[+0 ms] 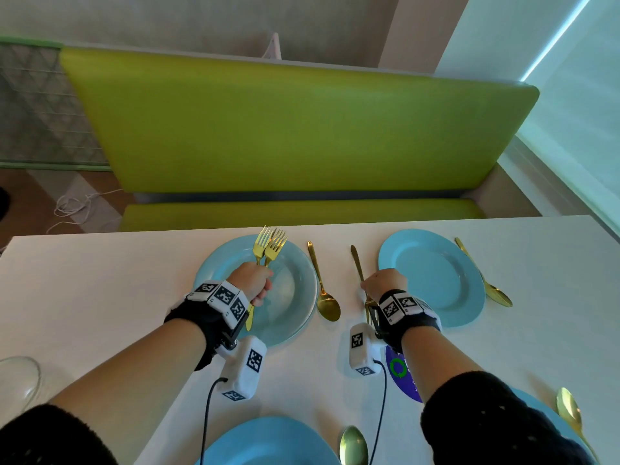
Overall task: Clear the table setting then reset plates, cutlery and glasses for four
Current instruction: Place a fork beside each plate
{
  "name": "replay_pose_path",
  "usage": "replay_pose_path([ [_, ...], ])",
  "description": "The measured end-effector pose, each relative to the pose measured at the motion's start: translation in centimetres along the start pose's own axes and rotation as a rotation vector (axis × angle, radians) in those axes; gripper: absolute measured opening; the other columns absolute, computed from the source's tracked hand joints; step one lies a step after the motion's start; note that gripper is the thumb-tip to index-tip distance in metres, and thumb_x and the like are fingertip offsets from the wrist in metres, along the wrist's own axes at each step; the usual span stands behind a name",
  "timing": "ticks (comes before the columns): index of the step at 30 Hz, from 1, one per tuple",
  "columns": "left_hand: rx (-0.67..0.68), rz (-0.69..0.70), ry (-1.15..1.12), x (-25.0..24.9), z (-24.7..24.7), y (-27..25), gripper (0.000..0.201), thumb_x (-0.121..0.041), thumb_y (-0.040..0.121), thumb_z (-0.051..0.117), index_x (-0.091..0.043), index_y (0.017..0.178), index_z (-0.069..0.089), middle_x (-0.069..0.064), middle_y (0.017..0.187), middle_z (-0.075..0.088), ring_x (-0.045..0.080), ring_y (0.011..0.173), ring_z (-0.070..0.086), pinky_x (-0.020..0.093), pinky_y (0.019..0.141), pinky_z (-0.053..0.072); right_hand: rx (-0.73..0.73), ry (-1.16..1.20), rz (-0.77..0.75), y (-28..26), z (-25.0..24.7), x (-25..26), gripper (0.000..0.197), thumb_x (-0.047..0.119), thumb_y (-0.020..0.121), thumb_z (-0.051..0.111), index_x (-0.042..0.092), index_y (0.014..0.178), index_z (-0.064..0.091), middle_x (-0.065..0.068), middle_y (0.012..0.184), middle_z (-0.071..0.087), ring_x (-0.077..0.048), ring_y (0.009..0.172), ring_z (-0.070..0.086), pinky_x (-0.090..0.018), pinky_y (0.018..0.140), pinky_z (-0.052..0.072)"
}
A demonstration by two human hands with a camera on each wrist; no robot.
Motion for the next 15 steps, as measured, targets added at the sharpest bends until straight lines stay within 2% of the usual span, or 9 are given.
replay_pose_path([
  [3,0.003,-0.015,-0.051,-0.2,-0.2,-0.2,0.025,-0.002,0.095,0.035,-0.008,0.073,0.045,0.008,0.061,0.045,0.016,0.047,0.032,0.014,0.032,0.023,-0.009,0.018,0.033,0.3,0.2,0.1,0.022,0.019,0.087,0.055,0.006,0.098,0.067,-0.005,0.083,0.057,-0.021,0.076,0.052,-0.021,0.045,0.031],
  [7,0.002,0.019,-0.047,-0.2,-0.3,0.1,0.025,-0.003,0.097,0.035,-0.01,0.076,0.046,0.007,0.065,0.05,0.016,0.049,0.038,0.018,0.035,0.028,-0.043,0.076,0.06,0.7,0.2,-0.1,0.015,0.024,0.086,0.061,0.009,0.083,0.061,-0.006,0.081,0.056,-0.02,0.07,0.051,-0.023,0.043,0.03],
  [9,0.0,0.037,-0.048,-0.2,-0.4,0.2,0.024,-0.004,0.098,0.035,-0.01,0.078,0.047,0.007,0.067,0.051,0.016,0.051,0.04,0.022,0.038,0.031,-0.09,0.133,0.087,0.8,0.0,-0.4,0.02,0.024,0.083,0.065,0.008,0.079,0.055,-0.008,0.082,0.058,-0.02,0.071,0.051,-0.022,0.039,0.026],
  [11,-0.012,0.048,-0.047,-0.2,-0.5,0.2,0.023,-0.006,0.099,0.034,-0.01,0.081,0.049,0.006,0.069,0.051,0.016,0.053,0.043,0.023,0.043,0.033,-0.122,0.238,0.118,0.8,-0.3,-0.8,0.022,0.02,0.08,0.068,0.006,0.074,0.052,-0.007,0.073,0.057,-0.021,0.071,0.053,-0.021,0.039,0.028],
  [13,-0.02,0.051,-0.044,-0.1,-0.5,0.2,0.025,-0.007,0.1,0.034,-0.011,0.082,0.051,0.005,0.071,0.051,0.016,0.054,0.045,0.022,0.044,0.034,-0.135,0.32,0.14,0.8,-0.4,-1.2,0.03,0.017,0.079,0.069,0.007,0.063,0.046,-0.006,0.066,0.053,-0.022,0.071,0.053,-0.021,0.039,0.03],
  [15,-0.026,0.063,-0.049,-0.1,-0.5,0.2,0.026,-0.008,0.1,0.035,-0.012,0.08,0.052,0.005,0.071,0.051,0.016,0.055,0.046,0.021,0.046,0.035,-0.136,0.36,0.153,0.7,-0.7,-1.5,0.035,0.017,0.079,0.071,0.008,0.061,0.042,-0.007,0.072,0.053,-0.022,0.072,0.053,-0.022,0.039,0.029],
])
Point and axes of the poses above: each hand's wrist, its own y-axis towards the middle knuckle, its own z-axis out of the palm, x = y × z, the point moved 4 cm from there along y, towards the middle knuckle
